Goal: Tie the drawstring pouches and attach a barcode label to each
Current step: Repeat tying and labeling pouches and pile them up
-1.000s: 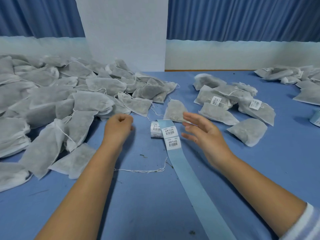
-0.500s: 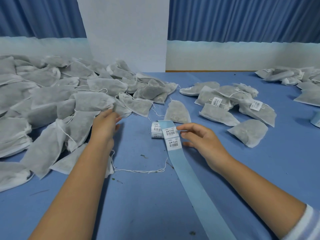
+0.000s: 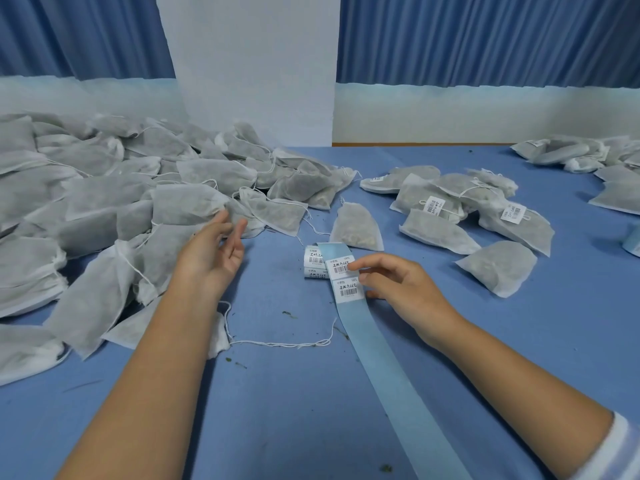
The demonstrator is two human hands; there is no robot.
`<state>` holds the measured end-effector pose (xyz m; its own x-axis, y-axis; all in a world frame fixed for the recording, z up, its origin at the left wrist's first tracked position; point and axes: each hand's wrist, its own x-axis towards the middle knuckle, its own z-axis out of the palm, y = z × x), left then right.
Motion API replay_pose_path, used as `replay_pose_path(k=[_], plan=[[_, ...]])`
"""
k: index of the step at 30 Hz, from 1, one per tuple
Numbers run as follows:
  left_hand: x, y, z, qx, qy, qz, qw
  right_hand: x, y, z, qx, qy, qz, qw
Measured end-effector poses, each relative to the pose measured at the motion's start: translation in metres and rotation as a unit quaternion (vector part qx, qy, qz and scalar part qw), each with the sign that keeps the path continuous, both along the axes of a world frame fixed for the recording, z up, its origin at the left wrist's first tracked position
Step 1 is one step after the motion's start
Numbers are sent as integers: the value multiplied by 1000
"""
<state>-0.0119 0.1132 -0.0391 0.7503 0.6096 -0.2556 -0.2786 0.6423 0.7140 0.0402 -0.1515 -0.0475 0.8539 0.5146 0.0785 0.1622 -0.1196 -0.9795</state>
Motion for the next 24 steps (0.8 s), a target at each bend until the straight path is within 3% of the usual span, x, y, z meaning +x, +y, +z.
replay_pose_path(k=[17, 20, 24], plan=[[-4, 2, 5, -100, -64, 9, 993, 0, 0, -3, -6, -8, 12, 1000], [-3, -1, 9, -36, -15, 26, 999, 0, 0, -3, -9, -7, 15, 1000], [-3, -17, 16, 146, 77, 102, 981, 1, 1, -2, -12, -3, 13, 1000]])
